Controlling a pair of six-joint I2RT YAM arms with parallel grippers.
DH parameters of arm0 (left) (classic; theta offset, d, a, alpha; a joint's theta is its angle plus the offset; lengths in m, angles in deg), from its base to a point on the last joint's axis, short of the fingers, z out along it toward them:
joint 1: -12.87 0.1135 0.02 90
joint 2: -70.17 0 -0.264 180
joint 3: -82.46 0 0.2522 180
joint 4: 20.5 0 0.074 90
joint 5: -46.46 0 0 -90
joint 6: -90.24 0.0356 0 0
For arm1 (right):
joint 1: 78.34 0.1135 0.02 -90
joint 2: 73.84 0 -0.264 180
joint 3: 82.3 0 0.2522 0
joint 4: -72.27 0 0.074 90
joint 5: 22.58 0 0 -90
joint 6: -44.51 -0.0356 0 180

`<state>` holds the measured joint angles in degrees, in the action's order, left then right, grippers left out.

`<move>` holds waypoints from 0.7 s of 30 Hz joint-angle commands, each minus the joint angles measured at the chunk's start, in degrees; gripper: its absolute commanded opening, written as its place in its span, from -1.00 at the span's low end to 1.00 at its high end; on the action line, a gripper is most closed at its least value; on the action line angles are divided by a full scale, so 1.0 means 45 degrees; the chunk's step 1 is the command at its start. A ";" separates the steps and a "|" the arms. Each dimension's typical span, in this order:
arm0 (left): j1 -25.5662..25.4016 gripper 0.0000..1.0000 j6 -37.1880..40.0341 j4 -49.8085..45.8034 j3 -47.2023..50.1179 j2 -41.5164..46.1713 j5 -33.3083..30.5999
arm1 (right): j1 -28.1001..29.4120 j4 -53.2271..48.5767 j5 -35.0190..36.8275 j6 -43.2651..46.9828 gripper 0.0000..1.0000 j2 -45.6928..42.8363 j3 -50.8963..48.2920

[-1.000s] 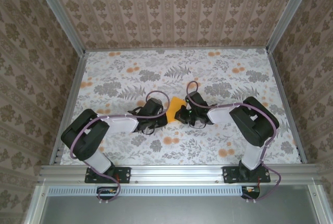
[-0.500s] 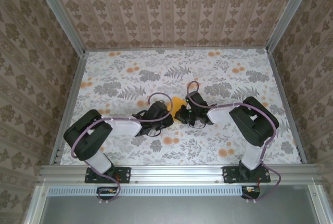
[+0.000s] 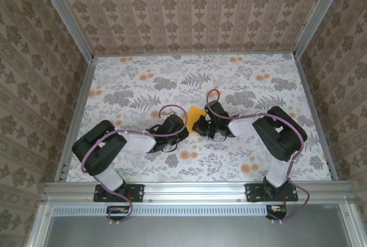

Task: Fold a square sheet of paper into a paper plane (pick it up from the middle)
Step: Third fold the triangle at the center of the table.

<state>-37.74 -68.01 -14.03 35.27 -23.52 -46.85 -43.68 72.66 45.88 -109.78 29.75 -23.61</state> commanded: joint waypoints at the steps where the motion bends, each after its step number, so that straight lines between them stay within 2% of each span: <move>1: 0.0038 -1.00 -0.0576 -0.0510 0.0729 -0.0047 -0.0835 | -0.0064 -0.1128 0.0694 -0.0028 -0.98 0.0493 -0.0437; 7: 0.0391 -1.00 -0.0750 -0.0691 0.1668 0.0542 -0.1254 | -0.0180 -0.1476 0.1011 -0.0020 -0.98 0.0701 -0.0814; 15: 0.0850 -1.00 -0.0753 -0.2469 0.2270 0.2162 -0.1974 | -0.0338 -0.2157 0.1419 0.0096 -0.99 0.0690 -0.0831; 21: 0.1215 -1.00 -0.0078 -0.3474 0.2074 0.2788 -0.1750 | -0.0338 -0.2265 0.1335 0.0196 -0.99 0.0576 -0.0708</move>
<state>-33.39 -70.48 -20.59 43.94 -11.89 -51.98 -44.01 73.56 46.03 -109.74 29.77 -24.51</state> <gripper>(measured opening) 0.043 0.048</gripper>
